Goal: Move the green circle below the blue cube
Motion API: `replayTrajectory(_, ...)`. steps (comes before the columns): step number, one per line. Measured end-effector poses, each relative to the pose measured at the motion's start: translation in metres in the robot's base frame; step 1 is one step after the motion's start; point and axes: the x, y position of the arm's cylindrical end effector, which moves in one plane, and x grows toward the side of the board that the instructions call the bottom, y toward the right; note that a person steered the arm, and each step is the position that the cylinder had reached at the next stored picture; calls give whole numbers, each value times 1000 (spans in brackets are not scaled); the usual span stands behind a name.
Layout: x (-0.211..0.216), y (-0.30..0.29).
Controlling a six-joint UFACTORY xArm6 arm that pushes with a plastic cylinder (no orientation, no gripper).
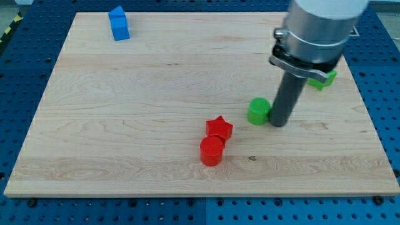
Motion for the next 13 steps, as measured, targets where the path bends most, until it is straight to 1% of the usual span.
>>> replayTrajectory(1,-21,-25)
replayTrajectory(3,-38,-87)
replayTrajectory(6,-38,-170)
replayTrajectory(10,-49,-253)
replayTrajectory(11,-59,-270)
replayTrajectory(13,-86,-286)
